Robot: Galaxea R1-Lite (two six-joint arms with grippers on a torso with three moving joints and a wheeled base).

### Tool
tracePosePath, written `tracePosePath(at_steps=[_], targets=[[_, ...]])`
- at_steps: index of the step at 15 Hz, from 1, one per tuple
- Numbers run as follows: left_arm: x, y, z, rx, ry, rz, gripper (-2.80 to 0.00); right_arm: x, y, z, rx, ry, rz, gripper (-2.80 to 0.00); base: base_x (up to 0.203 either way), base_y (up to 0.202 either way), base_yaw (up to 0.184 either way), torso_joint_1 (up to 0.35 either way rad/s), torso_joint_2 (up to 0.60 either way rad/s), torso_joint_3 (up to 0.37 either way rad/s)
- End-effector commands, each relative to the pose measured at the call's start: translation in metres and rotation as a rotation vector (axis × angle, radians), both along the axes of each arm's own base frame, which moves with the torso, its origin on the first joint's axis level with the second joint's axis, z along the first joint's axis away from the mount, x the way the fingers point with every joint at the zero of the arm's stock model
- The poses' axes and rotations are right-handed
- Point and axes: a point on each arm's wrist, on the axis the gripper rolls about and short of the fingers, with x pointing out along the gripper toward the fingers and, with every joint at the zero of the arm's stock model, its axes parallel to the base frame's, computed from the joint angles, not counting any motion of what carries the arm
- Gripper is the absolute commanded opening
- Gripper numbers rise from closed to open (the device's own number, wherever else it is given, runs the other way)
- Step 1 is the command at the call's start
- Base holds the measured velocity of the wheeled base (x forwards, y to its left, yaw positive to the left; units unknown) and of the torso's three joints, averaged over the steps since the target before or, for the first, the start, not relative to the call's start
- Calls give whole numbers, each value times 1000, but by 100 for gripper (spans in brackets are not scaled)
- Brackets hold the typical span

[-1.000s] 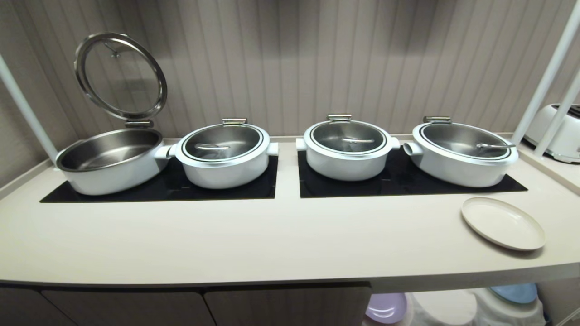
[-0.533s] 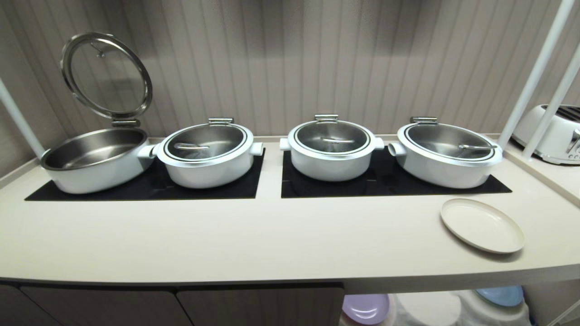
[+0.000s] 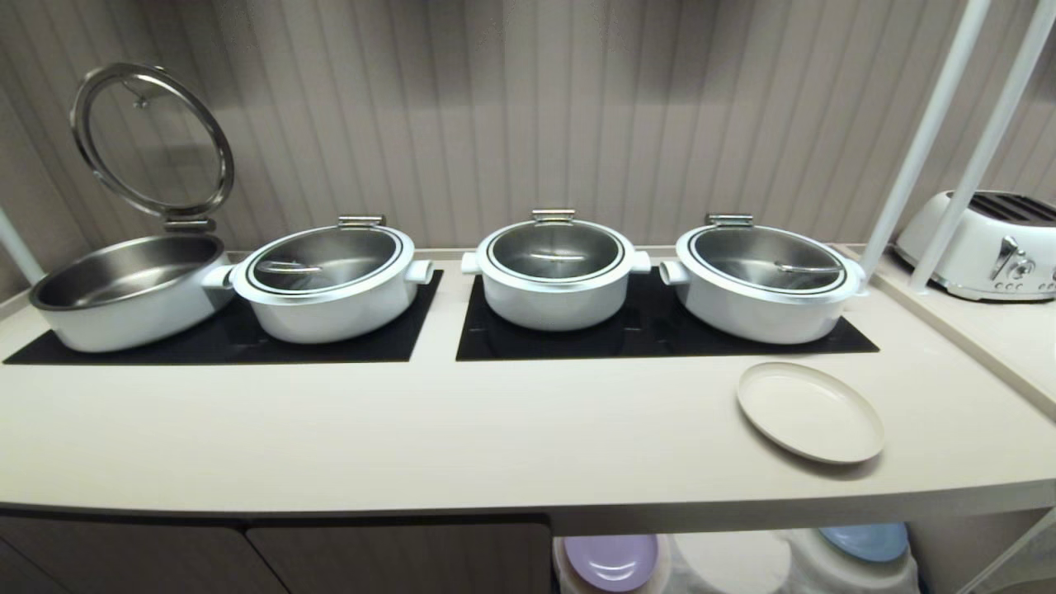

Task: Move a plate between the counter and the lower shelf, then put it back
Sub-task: Pick up the plate

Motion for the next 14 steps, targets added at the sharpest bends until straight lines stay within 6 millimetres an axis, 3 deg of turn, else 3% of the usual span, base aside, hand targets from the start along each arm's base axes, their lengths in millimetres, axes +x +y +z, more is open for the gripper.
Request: tracePosePath(at_steps=[1,14], targets=[[0,0,0,0,0,2,-280,0,0,0,0,1,0,-280,0,-195,-1,2,2,7],[0,0,0,1,0,1,-280,0,0,0,0,1,0,-280,0,-194,1,1,2,3]])
